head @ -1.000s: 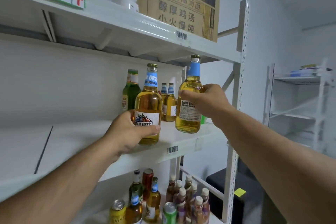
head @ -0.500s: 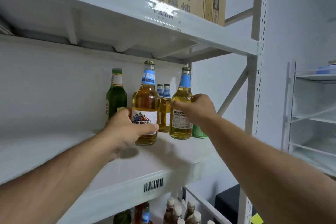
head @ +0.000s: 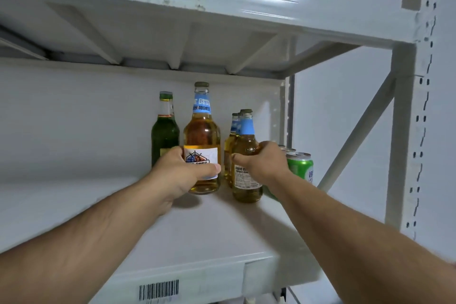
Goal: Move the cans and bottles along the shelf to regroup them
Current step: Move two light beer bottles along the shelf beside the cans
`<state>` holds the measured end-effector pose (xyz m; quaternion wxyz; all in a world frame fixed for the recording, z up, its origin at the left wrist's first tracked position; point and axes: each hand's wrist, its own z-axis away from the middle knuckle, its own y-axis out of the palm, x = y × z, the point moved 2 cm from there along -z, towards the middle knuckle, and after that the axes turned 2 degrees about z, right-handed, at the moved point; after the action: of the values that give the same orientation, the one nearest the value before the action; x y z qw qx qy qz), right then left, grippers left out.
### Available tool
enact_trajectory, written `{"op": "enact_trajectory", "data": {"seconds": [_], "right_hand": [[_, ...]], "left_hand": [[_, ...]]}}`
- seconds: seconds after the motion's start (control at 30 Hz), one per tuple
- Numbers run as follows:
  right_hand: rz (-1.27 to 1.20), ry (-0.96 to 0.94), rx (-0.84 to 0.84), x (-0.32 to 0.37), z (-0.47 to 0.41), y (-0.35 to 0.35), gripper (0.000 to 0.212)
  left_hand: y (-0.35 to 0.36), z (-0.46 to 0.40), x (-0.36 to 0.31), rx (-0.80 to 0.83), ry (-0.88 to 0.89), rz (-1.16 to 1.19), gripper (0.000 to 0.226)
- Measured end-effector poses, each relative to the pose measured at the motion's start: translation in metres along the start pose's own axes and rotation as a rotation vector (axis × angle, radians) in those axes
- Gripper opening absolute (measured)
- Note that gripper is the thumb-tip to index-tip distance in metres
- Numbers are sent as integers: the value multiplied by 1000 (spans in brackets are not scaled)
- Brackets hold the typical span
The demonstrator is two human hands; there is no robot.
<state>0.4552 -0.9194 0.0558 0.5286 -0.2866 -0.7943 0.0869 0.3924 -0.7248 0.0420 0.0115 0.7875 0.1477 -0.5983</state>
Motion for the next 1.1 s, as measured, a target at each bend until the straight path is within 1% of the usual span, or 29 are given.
{"op": "enact_trajectory", "data": {"seconds": [0.1, 0.13, 0.23, 0.37, 0.43, 0.57, 0.67, 0.7, 0.77, 0.87, 0.97, 1.03, 1.07, 1.1], "right_hand": [[-47, -1, 20, -8, -8, 4, 47], [-62, -2, 24, -9, -10, 5, 47], [-82, 0, 52, -11, -14, 4, 44], [-106, 5, 97, -12, -17, 2, 42], [-105, 0, 105, -12, -17, 3, 43], [-108, 3, 150, -10, -15, -2, 35], [-106, 19, 201, -8, -14, -7, 40], [-102, 19, 209, -7, -12, -9, 43], [-73, 13, 220, -2, -8, -14, 45], [-18, -4, 247, 5, 2, -26, 39], [72, -48, 260, 13, 13, -44, 39], [146, -107, 275, 19, 21, -59, 33], [206, -153, 282, 21, 24, -66, 38], [277, -203, 288, 24, 29, -73, 48]], "left_hand": [[7, 0, 4, -28, -6, 7, 68], [9, 0, 5, -37, -7, 11, 65], [13, -1, 9, -53, -24, 8, 68], [17, 0, 10, -56, -16, 9, 53], [20, 2, 9, -56, -16, 14, 49], [24, 2, 10, -49, -18, 6, 56], [28, 4, 10, -25, -20, -5, 73], [29, 5, 10, -20, -21, -9, 75], [32, 8, 10, -16, -21, -14, 71], [37, 14, 9, -13, -28, -26, 81], [43, 22, 6, -21, -45, -20, 63], [47, 28, 3, -29, -50, -15, 59], [49, 30, 2, -29, -51, -11, 59], [52, 33, 0, -29, -50, -4, 58]]}}
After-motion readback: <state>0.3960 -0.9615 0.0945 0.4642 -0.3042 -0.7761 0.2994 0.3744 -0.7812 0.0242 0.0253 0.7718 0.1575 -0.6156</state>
